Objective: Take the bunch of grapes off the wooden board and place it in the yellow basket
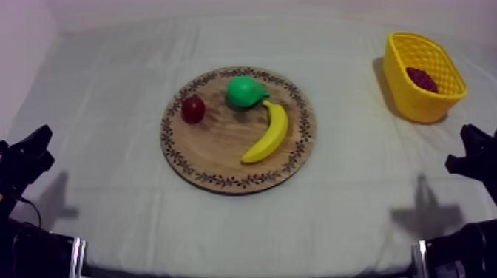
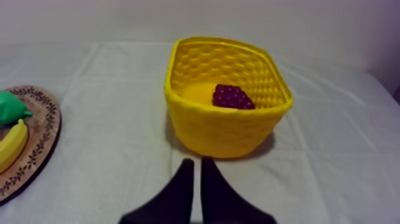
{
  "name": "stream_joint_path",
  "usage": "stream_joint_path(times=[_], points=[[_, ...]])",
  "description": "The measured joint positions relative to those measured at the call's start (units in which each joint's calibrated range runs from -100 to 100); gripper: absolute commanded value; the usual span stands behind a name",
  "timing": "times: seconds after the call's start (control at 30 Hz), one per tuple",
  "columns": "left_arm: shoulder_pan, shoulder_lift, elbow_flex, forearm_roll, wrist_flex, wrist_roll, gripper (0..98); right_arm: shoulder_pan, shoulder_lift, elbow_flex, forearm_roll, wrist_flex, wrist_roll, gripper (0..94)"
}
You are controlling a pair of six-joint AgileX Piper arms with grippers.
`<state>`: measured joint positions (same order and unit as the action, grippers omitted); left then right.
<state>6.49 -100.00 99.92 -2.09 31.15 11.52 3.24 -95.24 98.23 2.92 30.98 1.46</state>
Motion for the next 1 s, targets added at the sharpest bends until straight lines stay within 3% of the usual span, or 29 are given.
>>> stream_joint_path(times=[0.33, 0.5, 0.77, 1.0], points=[[0.0, 0.0, 0.0, 0.00, 0.0, 0.0, 0.1, -0.1, -0.4, 1.5, -3.9, 1.2, 2.5, 1.6], [0.0, 0.0, 0.0, 0.00, 0.0, 0.0, 0.1, -0.2, -0.4, 1.5, -4.3, 2.4, 4.0, 6.9], [0.0, 0.0, 0.0, 0.00, 0.0, 0.0, 0.1, -0.2, -0.4, 1.5, -4.4, 2.4, 9.5, 1.0], [0.0, 0.0, 0.0, 0.00, 0.0, 0.0, 0.1, -0.2, -0.4, 1.5, -4.4, 2.5, 10.5, 0.5]])
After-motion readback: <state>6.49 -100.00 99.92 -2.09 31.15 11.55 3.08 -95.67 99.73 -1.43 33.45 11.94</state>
